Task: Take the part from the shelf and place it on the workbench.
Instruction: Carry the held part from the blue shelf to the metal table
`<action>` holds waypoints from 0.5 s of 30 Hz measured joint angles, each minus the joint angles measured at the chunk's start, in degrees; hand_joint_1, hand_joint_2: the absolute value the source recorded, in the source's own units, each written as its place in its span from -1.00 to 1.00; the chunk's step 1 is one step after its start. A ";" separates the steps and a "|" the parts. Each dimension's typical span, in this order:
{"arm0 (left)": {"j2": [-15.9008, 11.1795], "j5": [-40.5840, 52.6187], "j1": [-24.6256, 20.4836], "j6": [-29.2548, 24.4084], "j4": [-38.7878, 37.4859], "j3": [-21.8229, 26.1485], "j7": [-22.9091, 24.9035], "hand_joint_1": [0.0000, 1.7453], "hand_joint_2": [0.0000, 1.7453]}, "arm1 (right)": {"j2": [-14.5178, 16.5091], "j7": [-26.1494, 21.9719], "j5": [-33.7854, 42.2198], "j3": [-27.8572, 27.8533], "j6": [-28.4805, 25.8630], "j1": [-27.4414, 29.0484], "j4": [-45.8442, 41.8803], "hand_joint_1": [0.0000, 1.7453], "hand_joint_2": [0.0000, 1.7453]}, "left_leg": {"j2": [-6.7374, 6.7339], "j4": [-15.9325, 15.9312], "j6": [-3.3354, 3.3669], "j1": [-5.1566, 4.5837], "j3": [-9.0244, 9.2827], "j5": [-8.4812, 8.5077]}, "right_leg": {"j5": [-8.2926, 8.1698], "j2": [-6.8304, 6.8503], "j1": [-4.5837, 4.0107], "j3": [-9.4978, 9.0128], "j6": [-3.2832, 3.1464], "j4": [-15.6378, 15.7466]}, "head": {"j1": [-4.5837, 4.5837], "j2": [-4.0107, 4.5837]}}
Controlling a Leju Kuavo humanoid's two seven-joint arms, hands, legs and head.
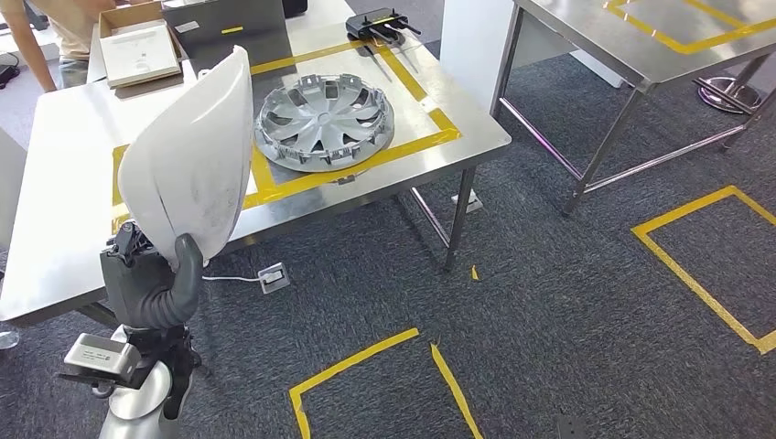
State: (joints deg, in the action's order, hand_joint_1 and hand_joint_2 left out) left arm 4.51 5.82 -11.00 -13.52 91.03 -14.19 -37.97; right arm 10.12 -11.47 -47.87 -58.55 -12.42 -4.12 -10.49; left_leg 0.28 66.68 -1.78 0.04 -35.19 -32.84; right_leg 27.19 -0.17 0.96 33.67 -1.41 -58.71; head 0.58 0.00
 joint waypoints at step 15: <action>-0.07 0.84 0.73 -0.18 0.21 0.85 -0.16 1.00 1.00 | -0.09 -0.19 -0.79 0.11 0.49 -0.22 0.01 -1.00 -1.00 | 0.27 -8.85 3.15 -0.11 3.12 5.56 | 4.82 -0.05 0.05 -0.88 2.65 -7.97 | -0.29 0.00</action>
State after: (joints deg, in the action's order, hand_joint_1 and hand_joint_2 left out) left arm 4.44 6.65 -10.28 -13.70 91.24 -13.34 -38.13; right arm 10.03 -11.66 -48.66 -58.44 -11.93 -4.35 -10.48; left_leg 0.54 57.83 1.37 -0.06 -32.07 -27.28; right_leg 32.01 -0.21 1.00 32.79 1.24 -66.68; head 0.29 0.00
